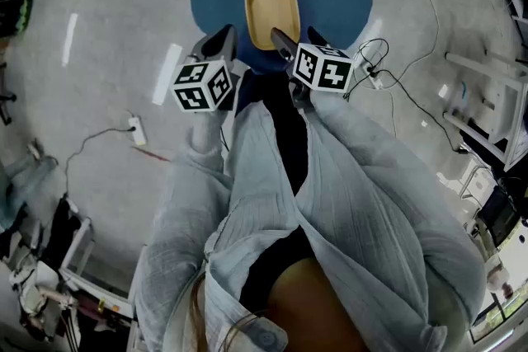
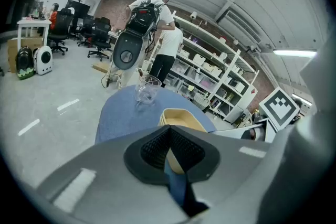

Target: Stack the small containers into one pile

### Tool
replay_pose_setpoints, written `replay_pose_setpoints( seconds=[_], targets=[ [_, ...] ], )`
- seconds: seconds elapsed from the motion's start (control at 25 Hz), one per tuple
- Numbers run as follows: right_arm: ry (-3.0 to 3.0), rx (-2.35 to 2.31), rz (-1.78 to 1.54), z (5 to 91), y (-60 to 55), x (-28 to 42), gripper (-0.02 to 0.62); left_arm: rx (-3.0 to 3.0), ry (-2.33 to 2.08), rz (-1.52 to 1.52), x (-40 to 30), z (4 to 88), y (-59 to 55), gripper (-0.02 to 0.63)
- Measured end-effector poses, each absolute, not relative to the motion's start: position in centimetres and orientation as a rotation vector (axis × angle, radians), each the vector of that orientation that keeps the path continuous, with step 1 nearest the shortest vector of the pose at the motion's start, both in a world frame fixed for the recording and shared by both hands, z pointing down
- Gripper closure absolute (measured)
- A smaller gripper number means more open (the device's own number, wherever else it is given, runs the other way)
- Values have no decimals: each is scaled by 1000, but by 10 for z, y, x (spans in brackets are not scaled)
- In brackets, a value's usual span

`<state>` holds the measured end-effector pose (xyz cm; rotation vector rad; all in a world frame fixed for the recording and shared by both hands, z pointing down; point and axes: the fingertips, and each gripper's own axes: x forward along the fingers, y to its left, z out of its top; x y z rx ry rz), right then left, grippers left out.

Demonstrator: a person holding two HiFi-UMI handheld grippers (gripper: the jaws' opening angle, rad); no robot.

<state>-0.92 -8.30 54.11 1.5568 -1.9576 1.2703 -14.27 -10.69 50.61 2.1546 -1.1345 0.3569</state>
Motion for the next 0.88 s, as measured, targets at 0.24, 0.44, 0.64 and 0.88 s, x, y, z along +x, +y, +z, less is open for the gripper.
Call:
replay_pose_setpoints(
  seconds=[0.24, 0.44, 0.64, 0.88],
  targets=[
    [-2029, 1499, 1257, 529, -89, 3, 203, 2157, -1173, 336, -136, 497, -114, 592],
    [-2129, 1472, 1239, 508, -104, 14, 235, 2169, -1204, 331, -129, 488, -118, 592],
    [-2222, 1448, 1161, 486, -123, 27, 261, 2179, -1233, 307, -118, 473, -123, 592],
    [-2364, 1372, 999, 446, -144, 39, 290, 2197, -1274, 271, -105, 449, -130, 592]
  ],
)
